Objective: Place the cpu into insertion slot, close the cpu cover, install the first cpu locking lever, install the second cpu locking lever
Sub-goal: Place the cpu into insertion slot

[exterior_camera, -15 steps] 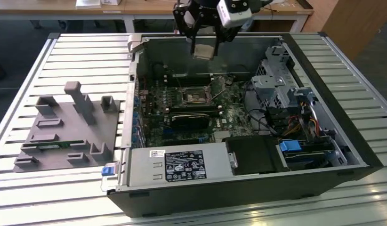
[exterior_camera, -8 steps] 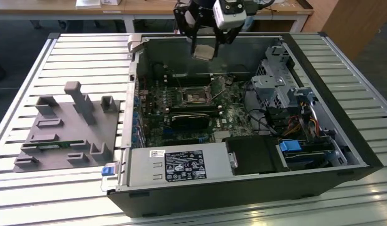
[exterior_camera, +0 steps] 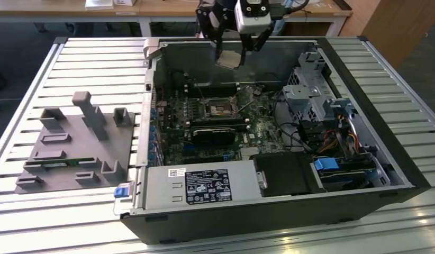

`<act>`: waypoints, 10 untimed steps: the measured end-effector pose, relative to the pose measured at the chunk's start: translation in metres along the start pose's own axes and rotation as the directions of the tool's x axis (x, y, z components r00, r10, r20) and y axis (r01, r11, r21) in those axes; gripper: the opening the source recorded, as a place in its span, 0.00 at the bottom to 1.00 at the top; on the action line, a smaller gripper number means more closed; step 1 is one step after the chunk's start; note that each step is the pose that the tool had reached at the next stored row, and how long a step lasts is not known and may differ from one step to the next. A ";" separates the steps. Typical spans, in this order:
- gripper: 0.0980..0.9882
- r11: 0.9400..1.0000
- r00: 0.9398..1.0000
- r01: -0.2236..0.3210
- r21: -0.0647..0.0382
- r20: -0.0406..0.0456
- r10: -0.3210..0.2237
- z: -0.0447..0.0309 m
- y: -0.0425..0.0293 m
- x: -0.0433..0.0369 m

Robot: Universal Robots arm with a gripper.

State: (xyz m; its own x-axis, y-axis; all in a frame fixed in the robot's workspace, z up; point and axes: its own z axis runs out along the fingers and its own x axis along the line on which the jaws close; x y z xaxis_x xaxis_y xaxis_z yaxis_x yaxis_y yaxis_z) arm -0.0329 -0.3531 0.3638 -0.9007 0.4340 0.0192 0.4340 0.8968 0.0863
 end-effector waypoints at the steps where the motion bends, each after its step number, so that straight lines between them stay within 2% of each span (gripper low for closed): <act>1: 0.50 1.000 1.000 -0.014 0.000 0.001 0.014 0.0002 0.0000 0.0000; 5: 0.50 0.998 0.998 -0.066 -0.001 0.006 0.066 0.0010 0.0003 0.0002; 10: 0.50 0.992 0.992 -0.124 -0.003 0.011 0.124 0.0025 0.0009 0.0005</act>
State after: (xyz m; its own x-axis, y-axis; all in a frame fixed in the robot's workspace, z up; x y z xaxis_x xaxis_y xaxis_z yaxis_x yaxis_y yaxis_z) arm -0.0329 -0.3519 0.3614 -0.8397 0.5428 0.0192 0.5422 0.8358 0.0864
